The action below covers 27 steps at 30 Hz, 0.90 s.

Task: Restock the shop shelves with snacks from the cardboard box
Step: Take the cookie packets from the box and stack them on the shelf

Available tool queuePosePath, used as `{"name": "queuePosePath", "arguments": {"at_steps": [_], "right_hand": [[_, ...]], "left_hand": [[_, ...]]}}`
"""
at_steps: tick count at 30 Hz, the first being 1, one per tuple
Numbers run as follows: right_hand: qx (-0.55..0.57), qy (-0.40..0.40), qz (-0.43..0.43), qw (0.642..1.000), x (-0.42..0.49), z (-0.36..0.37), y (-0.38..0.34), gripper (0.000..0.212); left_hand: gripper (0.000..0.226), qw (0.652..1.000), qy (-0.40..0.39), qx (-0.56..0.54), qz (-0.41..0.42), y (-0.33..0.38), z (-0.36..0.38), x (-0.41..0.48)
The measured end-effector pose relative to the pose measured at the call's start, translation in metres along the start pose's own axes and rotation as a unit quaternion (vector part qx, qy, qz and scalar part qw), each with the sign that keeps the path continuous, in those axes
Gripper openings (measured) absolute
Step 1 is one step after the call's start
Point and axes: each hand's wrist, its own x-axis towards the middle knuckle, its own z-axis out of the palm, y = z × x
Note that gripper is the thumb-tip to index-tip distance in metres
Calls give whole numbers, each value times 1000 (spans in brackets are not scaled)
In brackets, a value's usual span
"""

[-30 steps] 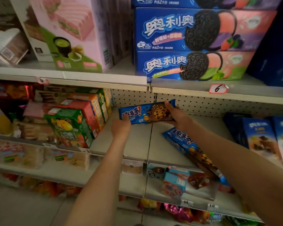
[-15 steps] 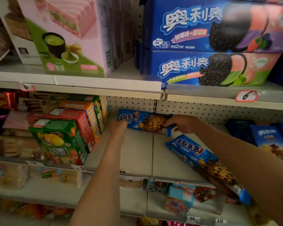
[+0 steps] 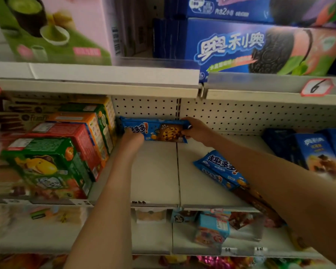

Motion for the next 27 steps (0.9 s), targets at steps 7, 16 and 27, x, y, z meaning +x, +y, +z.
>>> {"name": "queuePosePath", "arguments": {"at_steps": [7,16,27], "right_hand": [[-53,39,12,998,-19,2,-11,44],[-317,-113,111,935,-77,-36,-8,107],[-339,-223,139,903,-101,-36,-20,112]], "left_hand": [[66,998,-64,-15,-9,11,33,-24],[42,965,-225,129,46,35,76,-80],[31,951,-301,5,-63,47,67,-112]]}}
